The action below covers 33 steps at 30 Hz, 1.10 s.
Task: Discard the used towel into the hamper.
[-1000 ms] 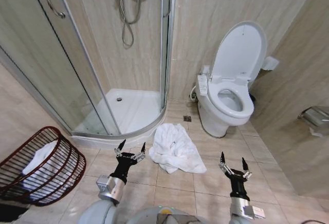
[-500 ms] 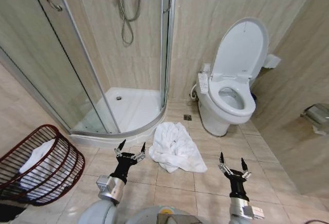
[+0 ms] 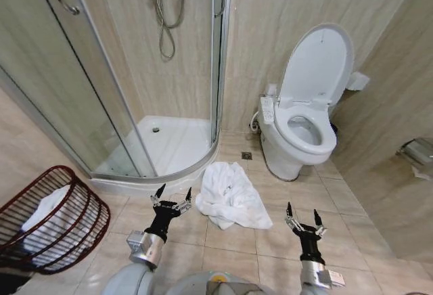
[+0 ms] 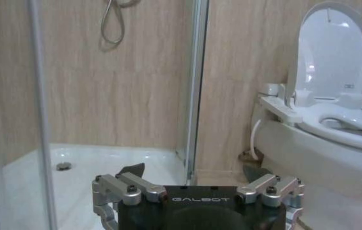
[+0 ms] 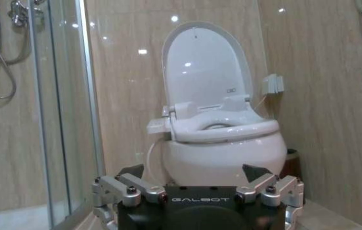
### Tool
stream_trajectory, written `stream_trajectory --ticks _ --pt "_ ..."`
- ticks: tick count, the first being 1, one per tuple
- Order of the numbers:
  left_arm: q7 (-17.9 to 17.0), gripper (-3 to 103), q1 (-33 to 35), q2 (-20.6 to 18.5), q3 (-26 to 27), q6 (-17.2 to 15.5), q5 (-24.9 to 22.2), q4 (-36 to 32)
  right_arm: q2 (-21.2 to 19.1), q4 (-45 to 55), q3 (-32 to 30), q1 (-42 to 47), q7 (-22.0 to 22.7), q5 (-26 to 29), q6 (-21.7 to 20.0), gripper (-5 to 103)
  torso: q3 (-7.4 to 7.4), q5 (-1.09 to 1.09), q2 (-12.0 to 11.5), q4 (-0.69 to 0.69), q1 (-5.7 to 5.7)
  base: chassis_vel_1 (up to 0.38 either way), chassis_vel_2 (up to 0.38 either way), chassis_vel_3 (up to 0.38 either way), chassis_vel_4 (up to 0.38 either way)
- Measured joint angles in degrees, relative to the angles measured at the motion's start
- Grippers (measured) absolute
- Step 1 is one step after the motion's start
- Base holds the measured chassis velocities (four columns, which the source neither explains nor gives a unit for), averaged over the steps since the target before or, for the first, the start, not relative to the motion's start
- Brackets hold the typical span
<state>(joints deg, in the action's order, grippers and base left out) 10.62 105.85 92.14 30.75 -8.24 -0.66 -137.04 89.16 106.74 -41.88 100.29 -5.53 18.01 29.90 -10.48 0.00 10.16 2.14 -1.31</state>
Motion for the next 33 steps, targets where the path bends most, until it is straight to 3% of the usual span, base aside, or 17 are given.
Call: stream_trajectory --ticks 12,20,24,33 --pt "0.00 100 -0.01 0.00 0.00 0.00 0.00 0.00 0.44 -3.61 -0.02 -2.89 -2.87 -0.45 6.40 100 -0.14 0.00 0.15 0.04 -0.08 -0.213 0.203 0.215 -0.203" --pt "0.00 100 0.00 -0.01 0.00 0.00 0.00 0.00 -0.29 -5.15 -0.10 -3.85 -2.90 -0.38 6.48 100 -0.15 -0.01 0.20 -0.02 -0.09 -0.108 0.091 0.082 -0.064" --pt "0.00 100 0.01 -0.01 0.00 0.00 0.00 0.00 -0.53 -5.53 -0.07 -4.54 -3.06 -0.24 6.00 100 -0.01 -0.01 -0.01 0.05 -0.02 0.086 -0.009 -0.042 0.043" --pt "0.00 100 0.00 0.00 0.00 0.00 0.00 0.00 -0.49 -5.86 0.14 -5.40 -3.86 -0.29 5.29 100 0.46 0.00 -0.67 0.03 0.10 0.064 0.034 0.038 0.056"
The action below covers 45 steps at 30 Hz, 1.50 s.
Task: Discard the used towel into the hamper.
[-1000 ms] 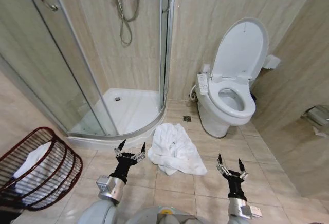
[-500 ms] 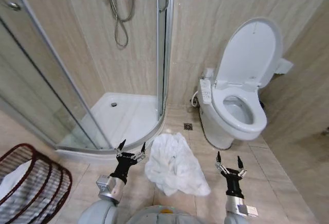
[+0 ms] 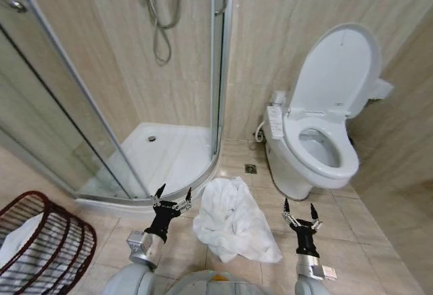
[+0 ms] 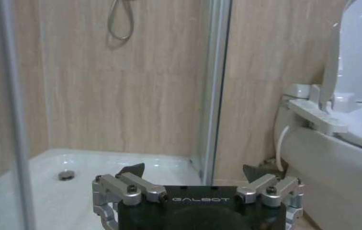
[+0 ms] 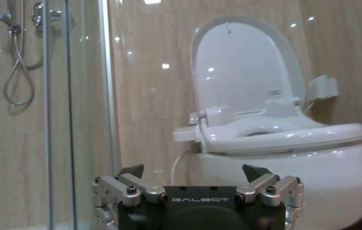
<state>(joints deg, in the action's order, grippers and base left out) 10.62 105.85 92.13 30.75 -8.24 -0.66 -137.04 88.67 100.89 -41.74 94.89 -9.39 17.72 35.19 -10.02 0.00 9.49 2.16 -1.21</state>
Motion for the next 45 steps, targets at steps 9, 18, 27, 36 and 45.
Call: stream_trajectory --ticks 9,18,27,36,45 --pt "0.00 100 0.00 0.00 0.00 0.00 0.00 0.00 0.51 -0.09 0.02 -0.55 0.92 -0.13 -0.09 100 0.24 0.00 -0.30 0.00 0.09 0.026 0.020 0.031 0.015" --pt "0.00 100 0.00 0.00 0.00 0.00 0.00 0.00 0.81 0.44 0.08 -0.41 0.67 -0.27 -0.38 100 0.21 0.00 -0.29 0.00 0.08 0.006 -0.003 -0.004 0.007" --pt "0.00 100 -0.01 0.00 0.00 0.00 0.00 0.00 0.42 0.39 -0.14 -0.42 0.17 -0.48 0.13 100 0.19 0.00 -0.23 0.01 0.06 0.101 -0.103 -0.100 0.107" --pt "0.00 100 0.00 0.00 0.00 0.00 0.00 0.00 -0.30 -1.21 -0.83 -2.03 0.38 -0.44 -0.30 100 0.15 0.00 -0.19 0.00 0.06 0.074 -0.068 -0.061 0.064" --pt "0.00 100 -0.01 0.00 0.00 0.00 0.00 0.00 -2.19 -3.96 -0.90 -6.40 1.37 1.08 -5.02 100 0.47 0.00 -0.67 -0.01 0.24 -0.017 0.020 0.036 -0.013"
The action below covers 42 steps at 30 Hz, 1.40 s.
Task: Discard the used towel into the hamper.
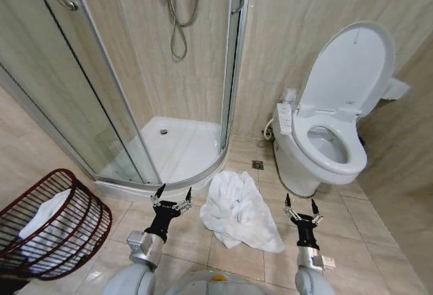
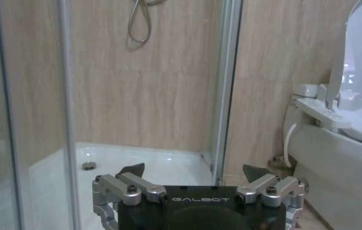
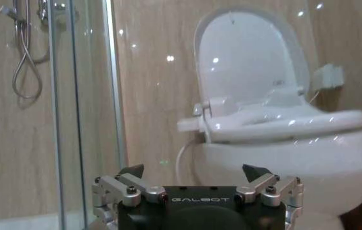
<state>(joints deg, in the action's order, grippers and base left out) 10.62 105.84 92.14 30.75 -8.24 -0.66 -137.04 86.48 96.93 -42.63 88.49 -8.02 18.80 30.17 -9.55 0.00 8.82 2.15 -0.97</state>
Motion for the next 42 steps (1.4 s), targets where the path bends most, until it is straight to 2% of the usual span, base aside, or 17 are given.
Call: stream_trajectory --ticks 2,5,14,16,20,26,32,37,42 --pt "0.00 100 0.00 0.00 0.00 0.00 0.00 0.00 -0.24 -0.51 0.19 -0.71 -0.34 0.08 -0.60 100 0.13 0.00 -0.16 0.00 0.04 0.000 0.000 0.000 0.000" --pt "0.00 100 0.00 0.00 0.00 0.00 0.00 0.00 -1.17 -3.16 1.69 -3.14 -1.51 0.43 -3.94 100 0.39 -0.01 -0.68 0.00 0.30 0.050 0.024 0.017 0.024" --pt "0.00 100 0.01 0.00 0.00 0.00 0.00 0.00 -2.30 -11.45 4.45 -8.99 -2.08 -0.34 -7.46 100 1.22 -0.01 -1.64 0.00 0.45 0.073 0.073 0.065 0.060" --pt "0.00 100 0.01 0.00 0.00 0.00 0.00 0.00 -2.77 -13.89 6.69 -10.89 -1.17 -0.76 -10.51 100 1.43 0.01 -1.95 0.02 0.52 0.059 0.074 0.094 0.090" --pt "0.00 100 0.01 0.00 0.00 0.00 0.00 0.00 -2.84 -16.07 9.18 -12.52 0.12 -1.75 -12.84 100 1.45 -0.02 -2.07 0.01 0.64 0.057 0.064 0.064 0.076" --pt "0.00 100 0.01 0.00 0.00 0.00 0.00 0.00 -1.85 -24.83 14.36 -18.40 3.25 -4.70 -18.21 100 1.42 0.00 -2.12 0.00 0.71 0.005 0.005 0.007 0.011" --pt "0.00 100 0.01 0.00 0.00 0.00 0.00 0.00 0.35 -33.74 15.93 -24.34 3.57 -11.30 -20.16 100 1.37 -0.03 -2.10 0.01 0.71 0.000 0.000 0.000 0.000" --pt "0.01 100 0.01 -0.01 0.00 0.00 0.00 0.00 0.92 -40.93 16.27 -28.06 3.80 -14.55 -19.95 100 1.35 -0.03 -2.05 0.00 0.71 0.000 0.000 0.000 0.000" --pt "0.00 100 0.01 0.00 0.00 0.00 0.00 0.00 1.26 -47.08 14.76 -29.79 4.60 -14.64 -18.99 100 1.34 0.00 -2.01 0.01 0.70 0.000 0.000 0.000 0.000"
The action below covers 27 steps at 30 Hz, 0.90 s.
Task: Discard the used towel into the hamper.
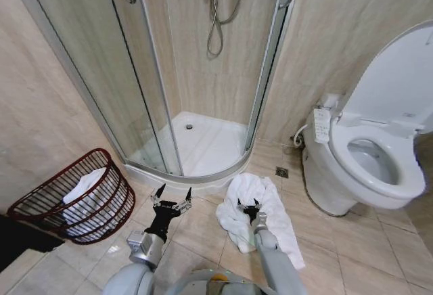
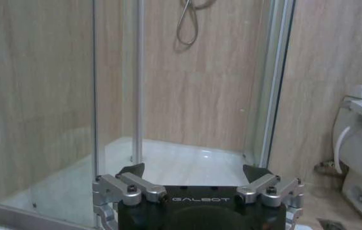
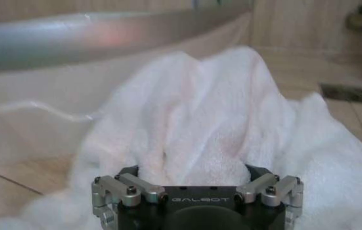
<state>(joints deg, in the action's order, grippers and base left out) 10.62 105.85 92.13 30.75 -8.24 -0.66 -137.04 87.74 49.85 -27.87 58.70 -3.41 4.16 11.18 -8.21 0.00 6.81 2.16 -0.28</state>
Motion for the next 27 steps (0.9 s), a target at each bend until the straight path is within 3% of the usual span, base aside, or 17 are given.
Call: stream_trajectory --ticks 8,10,12,15,19,21,22,27 --pt "0.00 100 0.00 0.00 0.00 0.00 0.00 0.00 -1.10 -5.89 -2.76 -1.11 0.56 -0.08 2.69 102 -0.02 -0.01 0.04 -0.01 -0.02 0.000 0.000 0.000 0.000" --pt "0.00 100 0.00 0.00 0.00 0.00 0.00 0.00 -1.20 -5.75 -2.92 -1.05 0.34 0.26 2.72 99 -0.02 -0.01 0.05 -0.01 -0.02 0.000 0.000 0.000 0.000" --pt "0.00 100 0.00 0.00 0.00 0.00 0.00 0.00 -1.23 -5.20 -3.24 -0.78 -0.95 0.53 3.20 89 -0.04 -0.01 0.05 -0.02 -0.03 0.000 0.000 0.000 0.000" --pt "0.00 100 0.00 0.00 0.00 0.00 0.00 0.00 -1.17 -4.17 -3.48 -0.32 -2.88 0.40 3.54 84 -0.04 -0.01 0.05 -0.03 -0.04 0.000 0.000 0.000 0.000" --pt "0.00 100 0.00 0.00 0.00 0.00 0.00 0.00 -0.88 -2.46 -3.93 0.52 -7.77 0.95 4.28 62 -0.05 -0.01 0.06 -0.02 -0.04 0.000 0.000 0.000 0.000" --pt "0.00 100 0.00 0.00 0.00 0.00 0.00 0.00 -0.83 -2.22 -4.17 0.70 -8.90 0.40 4.73 62 -0.05 0.00 0.06 -0.02 -0.04 0.000 0.000 0.000 0.000" --pt "0.00 100 0.00 0.00 0.00 0.00 0.00 0.00 -0.77 -1.82 -4.44 0.95 -9.90 -0.22 5.08 57 -0.05 0.00 0.07 -0.01 -0.04 0.000 0.000 0.000 0.000" --pt "0.00 100 0.00 0.00 0.00 0.00 0.00 0.00 -0.58 -1.18 -4.69 1.46 -10.29 -0.12 5.55 41 -0.05 0.00 0.08 -0.01 -0.04 0.000 0.000 0.000 0.000"
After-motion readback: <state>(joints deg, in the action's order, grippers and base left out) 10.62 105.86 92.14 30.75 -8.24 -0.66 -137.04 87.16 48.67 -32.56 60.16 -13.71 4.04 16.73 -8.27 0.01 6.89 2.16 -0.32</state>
